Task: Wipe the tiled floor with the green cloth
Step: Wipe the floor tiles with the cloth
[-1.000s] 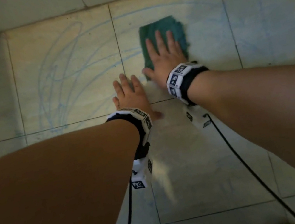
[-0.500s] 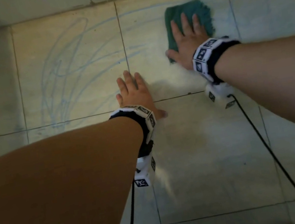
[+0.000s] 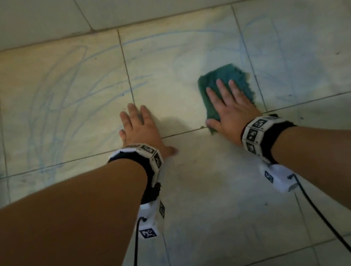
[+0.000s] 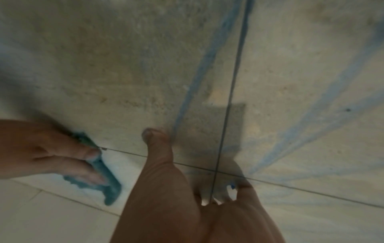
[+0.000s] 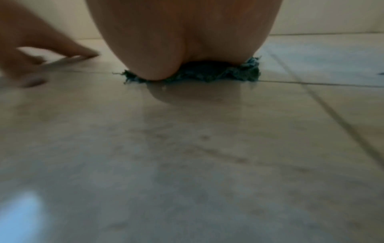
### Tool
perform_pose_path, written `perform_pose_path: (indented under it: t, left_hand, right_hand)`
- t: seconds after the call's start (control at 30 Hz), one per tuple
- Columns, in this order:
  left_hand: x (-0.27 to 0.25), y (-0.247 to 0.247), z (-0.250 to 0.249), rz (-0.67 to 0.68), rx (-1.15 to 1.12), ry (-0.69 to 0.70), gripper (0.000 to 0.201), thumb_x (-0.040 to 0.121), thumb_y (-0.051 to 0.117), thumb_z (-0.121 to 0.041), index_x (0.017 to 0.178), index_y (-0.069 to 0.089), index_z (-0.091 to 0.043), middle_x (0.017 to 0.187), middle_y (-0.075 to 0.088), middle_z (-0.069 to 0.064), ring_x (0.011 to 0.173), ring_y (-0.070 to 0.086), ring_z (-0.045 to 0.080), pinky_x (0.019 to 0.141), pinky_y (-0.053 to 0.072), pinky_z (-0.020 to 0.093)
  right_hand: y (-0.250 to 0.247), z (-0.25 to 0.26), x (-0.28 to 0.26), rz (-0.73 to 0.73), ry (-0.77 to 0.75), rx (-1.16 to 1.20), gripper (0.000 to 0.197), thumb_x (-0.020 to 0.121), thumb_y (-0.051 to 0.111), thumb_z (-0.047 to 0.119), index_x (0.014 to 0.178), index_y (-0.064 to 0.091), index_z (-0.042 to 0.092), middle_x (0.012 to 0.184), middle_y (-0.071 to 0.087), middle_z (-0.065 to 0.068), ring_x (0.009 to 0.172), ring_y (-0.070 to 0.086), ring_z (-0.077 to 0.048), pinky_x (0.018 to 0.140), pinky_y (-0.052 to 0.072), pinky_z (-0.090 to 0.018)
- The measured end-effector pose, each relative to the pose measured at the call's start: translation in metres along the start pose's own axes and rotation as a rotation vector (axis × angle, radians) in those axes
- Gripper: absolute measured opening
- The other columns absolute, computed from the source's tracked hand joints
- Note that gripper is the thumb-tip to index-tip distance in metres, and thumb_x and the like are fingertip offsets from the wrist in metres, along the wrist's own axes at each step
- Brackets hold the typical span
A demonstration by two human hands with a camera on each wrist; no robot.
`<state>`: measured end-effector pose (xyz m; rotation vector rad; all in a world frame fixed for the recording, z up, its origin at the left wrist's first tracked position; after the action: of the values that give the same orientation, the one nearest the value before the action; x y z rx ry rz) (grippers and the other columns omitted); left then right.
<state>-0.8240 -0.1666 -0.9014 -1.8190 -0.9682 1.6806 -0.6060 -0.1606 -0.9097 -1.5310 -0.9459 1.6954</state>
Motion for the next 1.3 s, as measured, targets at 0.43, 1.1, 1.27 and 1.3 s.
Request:
perform_pose_path:
  t: [0.43,1.1,1.27,1.3]
  left_hand:
    - [0.033,-0.033,0.030,-0.050,0.056,-0.047,0.148,0.060,0.076,-0.075,0.154,-0.018,-0.008,0.161,-0.024,0.014,0.149,-0.016,0.037,0.123,0.007,0.047]
    - [0.033,-0.028,0.023,0.015,0.030,-0.086,0.147,0.064,0.081,-0.063,0.152,-0.022,-0.006,0.158,-0.030,0.016,0.147,-0.022,0.038,0.121,0.005,0.051]
    - [0.034,-0.029,0.023,0.022,0.031,-0.094,0.146,0.065,0.081,-0.062,0.152,-0.022,-0.007,0.159,-0.030,0.014,0.147,-0.022,0.037,0.120,0.005,0.050]
    - [0.034,-0.028,0.022,0.025,0.028,-0.095,0.145,0.066,0.080,-0.063,0.152,-0.022,-0.007,0.159,-0.030,0.014,0.147,-0.022,0.037,0.120,0.005,0.050]
  right_hand:
    - [-0.019,-0.057,0.042,-0.115,0.295,0.171,0.085,0.098,0.034,0.064,0.158,-0.011,0.026,0.165,-0.021,-0.006,0.151,-0.017,-0.034,0.123,-0.006,-0.045]
    - [-0.095,0.111,0.168,-0.120,-0.103,0.071,0.082,0.099,0.035,0.061,0.159,-0.006,0.023,0.165,-0.016,-0.008,0.150,-0.015,-0.039,0.122,-0.002,-0.049]
    - [-0.079,0.154,0.130,-0.037,-0.375,-0.087,0.081,0.099,0.038,0.058,0.159,-0.007,0.026,0.165,-0.017,-0.006,0.151,-0.016,-0.036,0.122,0.000,-0.047]
    - [-0.068,0.154,0.111,-0.002,-0.433,-0.131,0.083,0.099,0.040,0.057,0.159,-0.008,0.026,0.165,-0.018,-0.006,0.151,-0.017,-0.035,0.122,0.000,-0.046]
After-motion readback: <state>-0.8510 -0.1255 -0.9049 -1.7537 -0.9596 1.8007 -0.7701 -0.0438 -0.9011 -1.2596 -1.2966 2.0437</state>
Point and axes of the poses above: each hand's wrist, its own x-axis towards the middle knuckle, its own y-axis out of the palm, z = x × y, the point moved 9 cm from there along x, towards the middle knuckle
